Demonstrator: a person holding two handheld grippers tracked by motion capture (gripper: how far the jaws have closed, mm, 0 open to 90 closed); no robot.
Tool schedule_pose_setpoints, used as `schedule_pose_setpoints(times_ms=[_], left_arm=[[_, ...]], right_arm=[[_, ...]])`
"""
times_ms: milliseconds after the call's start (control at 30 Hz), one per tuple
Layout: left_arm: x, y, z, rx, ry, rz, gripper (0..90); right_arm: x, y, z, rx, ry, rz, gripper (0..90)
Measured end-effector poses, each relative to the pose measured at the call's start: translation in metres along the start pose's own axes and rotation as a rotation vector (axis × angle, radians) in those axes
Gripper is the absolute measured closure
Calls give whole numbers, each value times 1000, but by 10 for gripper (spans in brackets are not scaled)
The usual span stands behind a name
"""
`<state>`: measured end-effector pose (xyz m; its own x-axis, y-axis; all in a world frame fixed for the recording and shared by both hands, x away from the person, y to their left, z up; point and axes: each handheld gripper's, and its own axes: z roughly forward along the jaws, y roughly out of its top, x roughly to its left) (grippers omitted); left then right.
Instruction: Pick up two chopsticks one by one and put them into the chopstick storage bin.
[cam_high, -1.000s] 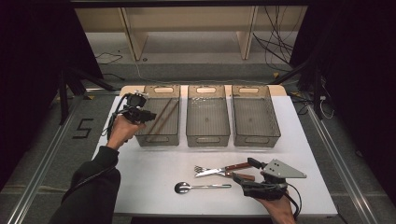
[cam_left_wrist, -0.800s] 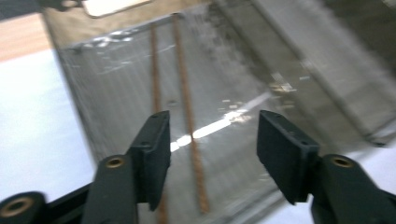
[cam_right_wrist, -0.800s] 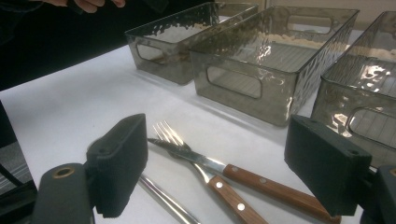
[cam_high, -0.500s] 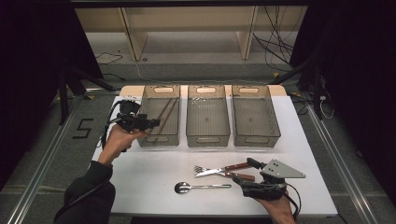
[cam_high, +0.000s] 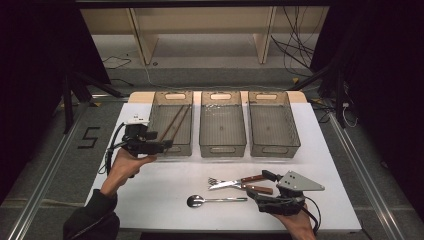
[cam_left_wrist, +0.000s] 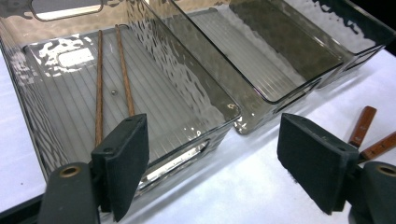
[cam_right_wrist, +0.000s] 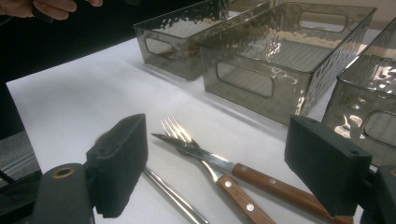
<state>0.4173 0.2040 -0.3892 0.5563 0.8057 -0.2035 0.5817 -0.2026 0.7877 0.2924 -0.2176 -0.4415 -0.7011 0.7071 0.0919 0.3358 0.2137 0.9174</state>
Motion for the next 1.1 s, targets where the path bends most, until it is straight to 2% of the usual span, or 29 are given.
schedule_pose_setpoints(times_ms=[133,400,600,667,1000,1100], left_arm=[[-2,-8,-5,-13,-6,12,234],[-9,-26,-13,-52,-28,1,220],[-15,-38,-18,-67,-44,19,215],[-18,-42,-20,-78,-42,29,211],[-25,-63,-27,-109,-41,58,199],[-27,-69,-29,-119,-49,52,196]], right_arm=[[1,1,1,8,13,-1,222],[5,7,9,53,61,-39,224],[11,13,21,117,110,-78,227],[15,15,29,158,128,-110,228],[28,18,48,259,170,-185,229],[31,18,54,287,180,-205,230]])
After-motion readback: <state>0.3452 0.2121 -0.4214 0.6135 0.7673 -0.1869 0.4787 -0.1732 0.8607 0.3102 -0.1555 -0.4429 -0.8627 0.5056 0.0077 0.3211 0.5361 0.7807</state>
